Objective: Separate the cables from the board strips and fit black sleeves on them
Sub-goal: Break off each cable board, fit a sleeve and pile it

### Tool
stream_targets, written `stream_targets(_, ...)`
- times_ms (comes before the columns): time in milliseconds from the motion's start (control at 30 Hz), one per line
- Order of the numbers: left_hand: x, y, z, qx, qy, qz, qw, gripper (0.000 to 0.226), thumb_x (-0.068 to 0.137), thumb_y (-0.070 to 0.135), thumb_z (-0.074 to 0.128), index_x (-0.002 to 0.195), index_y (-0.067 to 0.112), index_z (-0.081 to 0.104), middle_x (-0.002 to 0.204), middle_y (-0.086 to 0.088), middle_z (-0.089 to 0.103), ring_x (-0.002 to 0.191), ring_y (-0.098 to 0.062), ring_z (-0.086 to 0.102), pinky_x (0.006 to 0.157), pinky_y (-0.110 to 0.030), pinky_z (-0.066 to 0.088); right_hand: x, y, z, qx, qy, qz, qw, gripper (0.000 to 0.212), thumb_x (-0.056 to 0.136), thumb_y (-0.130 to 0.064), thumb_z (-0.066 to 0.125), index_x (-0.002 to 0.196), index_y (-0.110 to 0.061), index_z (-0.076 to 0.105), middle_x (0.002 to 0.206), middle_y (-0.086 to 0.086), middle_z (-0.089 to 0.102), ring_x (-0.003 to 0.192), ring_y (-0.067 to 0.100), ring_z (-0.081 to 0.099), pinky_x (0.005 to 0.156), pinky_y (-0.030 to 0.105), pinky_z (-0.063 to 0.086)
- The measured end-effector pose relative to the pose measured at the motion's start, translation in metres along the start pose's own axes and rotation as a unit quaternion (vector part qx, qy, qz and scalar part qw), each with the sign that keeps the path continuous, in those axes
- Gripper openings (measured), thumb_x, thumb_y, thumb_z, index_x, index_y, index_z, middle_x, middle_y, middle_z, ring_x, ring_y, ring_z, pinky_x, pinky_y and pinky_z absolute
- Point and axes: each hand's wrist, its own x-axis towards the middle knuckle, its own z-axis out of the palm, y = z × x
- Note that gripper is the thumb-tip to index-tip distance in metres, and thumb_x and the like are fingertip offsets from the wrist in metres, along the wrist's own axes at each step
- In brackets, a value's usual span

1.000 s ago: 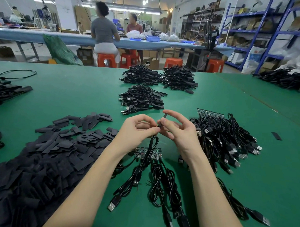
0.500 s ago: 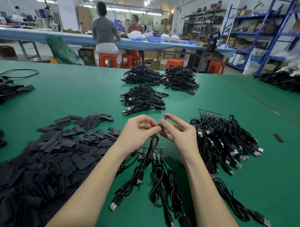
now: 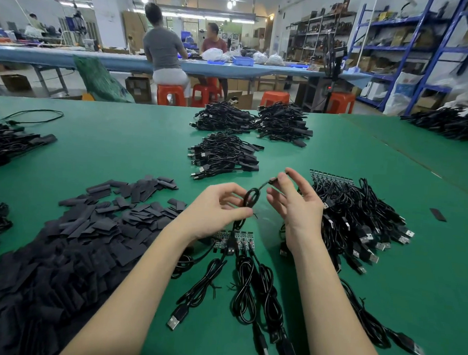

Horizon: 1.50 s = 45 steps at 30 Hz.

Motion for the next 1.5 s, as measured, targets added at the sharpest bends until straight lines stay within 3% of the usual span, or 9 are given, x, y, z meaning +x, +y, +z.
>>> stream_targets(233,0.046,0.013,-0.022,0.164,0.201,0.094,0.961,0.018,0.085,0.019,0.078,0.098,0.029,0.072,0.092,0.008,0.072,0.081,-0.005,0.065,0.08,-0.017,0.05,0.002,0.007,-0.003,-0.203,-0.032,0.009,0.979,0.019,0.099,-0.031,0.063,0.116,-0.022,0.06,0.088,-0.003,0.077,0.073,0.016,0.073,0.062,0.025,0.058)
stream_targets(400,0.11,0.009,-0.025,0.45,0.147,0.058,0.879,0.025,0.092,0.019,0.067,0.117,0.023,0.069,0.113,-0.005,0.063,0.109,-0.026,0.058,0.091,-0.04,0.051,0.003,0.011,-0.002,-0.269,-0.073,-0.002,0.96,0.003,0.098,-0.024,0.064,0.1,-0.024,0.066,0.085,-0.002,0.078,0.068,0.015,0.07,0.061,0.026,0.055)
stream_targets(533,0.13,-0.012,-0.027,0.592,0.095,0.01,0.8,0.03,0.091,0.005,0.06,0.118,0.013,0.05,0.113,-0.012,0.061,0.107,-0.034,0.058,0.077,-0.042,0.048,0.004,0.015,-0.005,-0.315,-0.099,-0.009,0.944,0.004,0.097,-0.024,0.065,0.095,-0.024,0.069,0.081,-0.006,0.078,0.065,0.011,0.069,0.061,0.026,0.055)
stream_targets(700,0.134,-0.024,-0.029,0.511,0.076,-0.03,0.856,0.011,0.09,0.01,0.054,0.097,0.012,0.046,0.104,-0.016,0.061,0.089,-0.035,0.056,0.071,-0.039,0.045,0.005,0.016,-0.008,-0.357,-0.118,-0.019,0.927,0.008,0.096,-0.027,0.065,0.093,-0.023,0.072,0.08,-0.01,0.077,0.064,0.009,0.069,0.062,0.027,0.055)
stream_targets(967,0.083,-0.015,-0.018,0.315,0.144,-0.014,0.938,0.008,0.088,0.028,0.067,0.09,0.024,0.06,0.084,0.011,0.065,0.088,-0.015,0.063,0.083,-0.031,0.051,0.004,0.01,-0.005,-0.483,-0.164,-0.034,0.859,0.012,0.093,-0.031,0.067,0.082,-0.028,0.071,0.077,-0.011,0.076,0.064,0.006,0.065,0.07,0.024,0.052)
stream_targets(1100,0.033,-0.011,-0.002,0.22,0.156,0.009,0.963,0.01,0.088,0.032,0.071,0.081,0.028,0.063,0.078,0.016,0.065,0.069,0.012,0.056,0.063,-0.004,0.037,0.003,-0.01,-0.005,-0.625,-0.222,-0.006,0.748,0.011,0.09,-0.038,0.068,0.084,-0.03,0.073,0.088,-0.007,0.074,0.076,0.01,0.063,0.075,0.023,0.047)
stream_targets(1233,0.003,-0.012,0.007,0.211,0.059,-0.016,0.976,0.009,0.089,0.036,0.07,0.085,0.028,0.067,0.083,0.015,0.067,0.066,0.009,0.057,0.065,-0.009,0.041,-0.003,-0.021,0.0,-0.715,-0.28,0.057,0.638,0.013,0.088,-0.043,0.07,0.089,-0.031,0.074,0.096,-0.001,0.073,0.087,0.015,0.064,0.075,0.024,0.045)
stream_targets(1333,-0.002,-0.01,0.005,0.215,0.001,-0.018,0.976,0.008,0.088,0.037,0.071,0.086,0.03,0.067,0.086,0.015,0.068,0.076,-0.001,0.064,0.075,-0.018,0.047,-0.005,-0.019,0.0,-0.698,-0.283,0.072,0.654,0.015,0.085,-0.043,0.074,0.083,-0.028,0.072,0.088,-0.003,0.071,0.078,0.012,0.062,0.07,0.025,0.047)
stream_targets(1500,-0.005,-0.009,-0.013,0.133,-0.054,-0.053,0.988,0.016,0.085,0.046,0.075,0.091,0.031,0.072,0.093,0.011,0.074,0.089,-0.003,0.068,0.086,-0.025,0.05,-0.004,-0.022,-0.01,-0.531,-0.269,0.116,0.796,0.015,0.079,-0.034,0.084,0.081,-0.022,0.075,0.073,-0.007,0.069,0.062,0.011,0.046,0.052,0.022,0.034)
